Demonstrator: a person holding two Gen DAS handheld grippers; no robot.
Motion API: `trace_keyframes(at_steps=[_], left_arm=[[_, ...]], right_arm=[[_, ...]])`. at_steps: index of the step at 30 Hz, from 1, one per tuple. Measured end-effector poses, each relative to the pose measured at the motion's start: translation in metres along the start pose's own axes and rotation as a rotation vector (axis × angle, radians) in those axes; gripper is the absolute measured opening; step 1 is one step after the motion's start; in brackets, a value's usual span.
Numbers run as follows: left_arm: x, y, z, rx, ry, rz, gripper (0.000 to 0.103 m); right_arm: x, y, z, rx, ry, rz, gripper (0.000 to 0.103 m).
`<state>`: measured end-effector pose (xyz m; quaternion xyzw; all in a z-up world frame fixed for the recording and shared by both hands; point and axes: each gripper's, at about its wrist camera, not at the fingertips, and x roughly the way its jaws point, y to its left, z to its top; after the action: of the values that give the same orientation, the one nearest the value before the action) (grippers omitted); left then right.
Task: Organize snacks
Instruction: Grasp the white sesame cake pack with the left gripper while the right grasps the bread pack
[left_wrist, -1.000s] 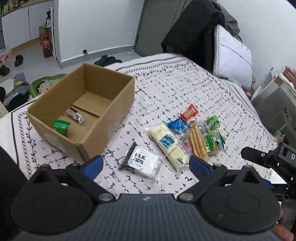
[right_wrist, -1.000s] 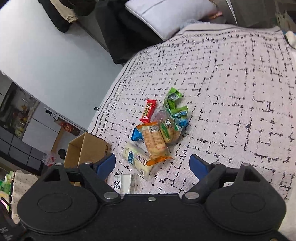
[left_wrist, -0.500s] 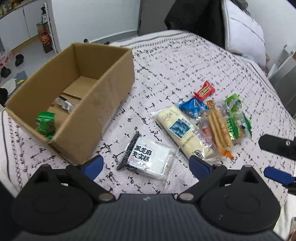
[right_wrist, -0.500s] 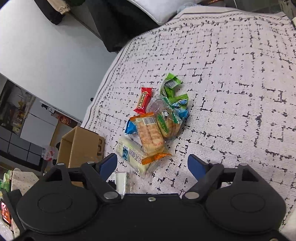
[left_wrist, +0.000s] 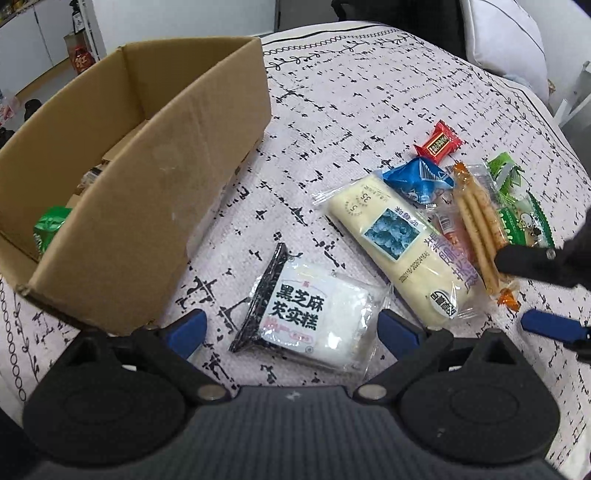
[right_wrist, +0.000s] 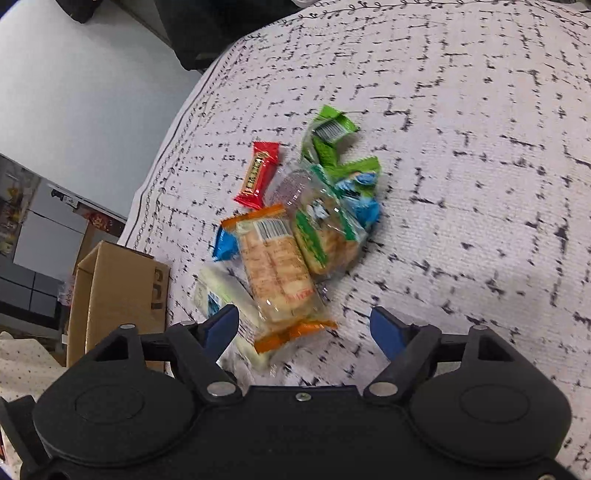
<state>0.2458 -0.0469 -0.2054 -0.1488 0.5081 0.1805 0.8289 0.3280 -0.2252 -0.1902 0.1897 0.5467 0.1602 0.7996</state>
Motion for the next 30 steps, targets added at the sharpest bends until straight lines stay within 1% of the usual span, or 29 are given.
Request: trace_keyframes(at_steps=[2,3,4,5,7,8,9,10,14,18,19,21,30], left_arm=[[0.002,0.002,0.001,-0.015,0.006,-0.013,0.095],[0.003,0.003,0.002,-0.03,0.014,-0.024,0.094],[0.003,0.004,0.002,-0.048,0.02,-0.034,0.09],[0.003,0.004,0.002,-0.052,0.017,-0.042,0.083],[0.001,0.001,0.001,-0.03,0.0,-0.068,0.073],[0.0,0.001,0.0,-0.028,-0.005,-0.079,0.07],[-0.001,0.002,0.0,-0.036,-0.005,-0.09,0.064],[-0.003,0.003,0.0,-0.045,-0.005,-0.094,0.061],[-0.012,0.005,-0.003,-0.051,0.002,-0.11,0.058],[-0.031,0.009,-0.005,-0.061,-0.034,-0.125,0.058],[-0.036,0.009,-0.005,-0.06,-0.043,-0.131,0.058],[-0.047,0.01,-0.005,-0.059,-0.063,-0.142,0.058],[-0.08,0.018,-0.001,-0.088,-0.111,-0.16,0.058]], right_arm=[[0.005,0.004,0.002,-0.005,0.001,0.005,0.078],[0.007,0.007,0.001,-0.014,0.003,0.009,0.076],[0.008,0.009,0.0,-0.029,0.006,0.01,0.071],[0.01,0.01,-0.001,-0.042,0.011,0.012,0.067],[0.015,0.009,-0.002,-0.042,0.03,0.012,0.047],[0.016,0.007,-0.002,-0.032,0.038,0.018,0.046],[0.016,0.005,-0.002,-0.017,0.038,0.032,0.04],[0.016,0.005,-0.003,-0.015,0.039,0.046,0.031],[0.008,0.012,-0.009,-0.059,0.027,0.049,0.029],[-0.004,0.019,-0.013,-0.071,-0.007,0.057,0.026],[-0.009,0.02,-0.014,-0.071,-0.02,0.063,0.023],[-0.019,0.021,-0.017,-0.075,-0.045,0.074,0.021],[-0.041,0.029,-0.026,-0.104,-0.106,0.133,0.018]])
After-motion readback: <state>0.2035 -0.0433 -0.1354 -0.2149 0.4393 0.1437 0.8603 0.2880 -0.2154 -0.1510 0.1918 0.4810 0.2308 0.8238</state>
